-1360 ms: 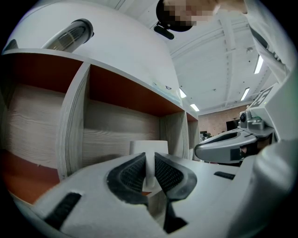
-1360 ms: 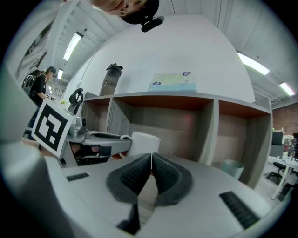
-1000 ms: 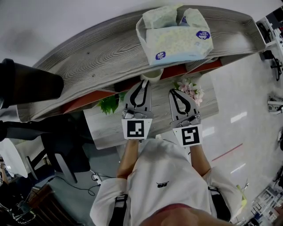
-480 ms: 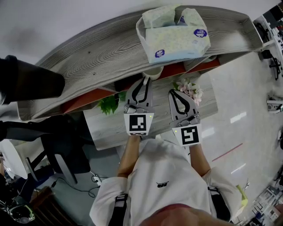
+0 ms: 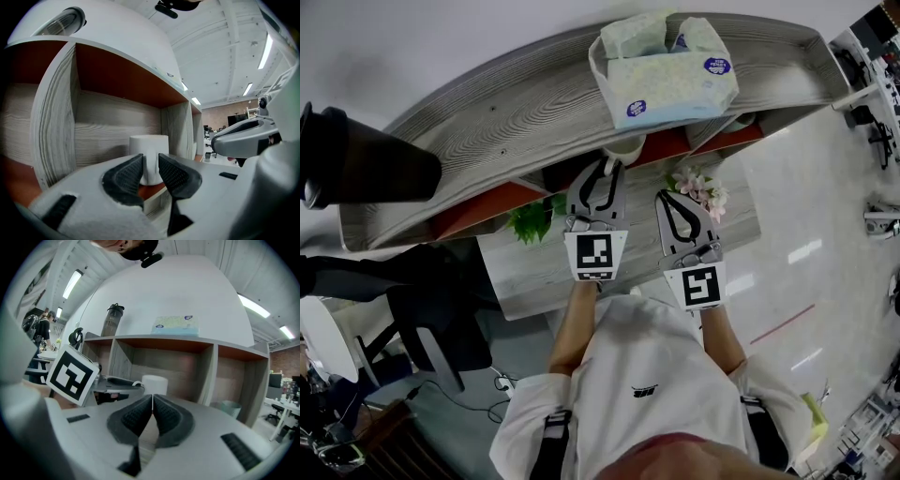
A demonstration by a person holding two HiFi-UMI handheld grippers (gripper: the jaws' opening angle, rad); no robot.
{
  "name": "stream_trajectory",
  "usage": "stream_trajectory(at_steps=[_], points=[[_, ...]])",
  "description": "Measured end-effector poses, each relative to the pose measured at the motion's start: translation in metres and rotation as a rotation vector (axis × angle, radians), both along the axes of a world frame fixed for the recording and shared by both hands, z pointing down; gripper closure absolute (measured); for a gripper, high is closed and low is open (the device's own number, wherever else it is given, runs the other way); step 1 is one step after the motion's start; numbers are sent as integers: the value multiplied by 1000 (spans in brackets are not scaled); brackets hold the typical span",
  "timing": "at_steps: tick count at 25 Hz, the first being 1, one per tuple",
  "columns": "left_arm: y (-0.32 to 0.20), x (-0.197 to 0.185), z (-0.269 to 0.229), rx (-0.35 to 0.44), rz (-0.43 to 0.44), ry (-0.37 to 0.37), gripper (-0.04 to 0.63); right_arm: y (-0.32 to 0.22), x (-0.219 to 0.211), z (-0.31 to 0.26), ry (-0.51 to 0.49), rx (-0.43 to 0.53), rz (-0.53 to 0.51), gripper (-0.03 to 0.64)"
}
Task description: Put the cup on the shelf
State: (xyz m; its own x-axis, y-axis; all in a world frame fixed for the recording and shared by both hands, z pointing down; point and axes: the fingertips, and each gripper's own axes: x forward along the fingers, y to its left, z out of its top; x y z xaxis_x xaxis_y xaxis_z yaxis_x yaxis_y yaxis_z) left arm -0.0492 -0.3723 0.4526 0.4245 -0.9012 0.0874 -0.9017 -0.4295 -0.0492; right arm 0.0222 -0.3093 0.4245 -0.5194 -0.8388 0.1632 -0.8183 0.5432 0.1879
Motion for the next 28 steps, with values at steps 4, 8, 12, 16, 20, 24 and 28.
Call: stream_trajectory(at_steps=[4,8,12,16,20,24,28], points=[[1,0,-1,-4,3,4,457,2,2,-1,0,0,6,586],[3,-2,-2,-3,2,9,440,4,2,-4,-9,1,13,586],[7,-3,-4,-2,-2,13,440,7,1,-6,-2,8,7,586],[12,-7,-9,5,-8,11,440,10,0,-9,-8,15,6,586],[23,-11,-14,14,-10,9,440,14,-1,-11,-17,23,2,586],[36,-14,-21,29,-6,4,442,19,-1,-14,-23,31,-3,586],[49,-15,-27,39,1,-1,449,25,0,-19,-40,40,-6,586]])
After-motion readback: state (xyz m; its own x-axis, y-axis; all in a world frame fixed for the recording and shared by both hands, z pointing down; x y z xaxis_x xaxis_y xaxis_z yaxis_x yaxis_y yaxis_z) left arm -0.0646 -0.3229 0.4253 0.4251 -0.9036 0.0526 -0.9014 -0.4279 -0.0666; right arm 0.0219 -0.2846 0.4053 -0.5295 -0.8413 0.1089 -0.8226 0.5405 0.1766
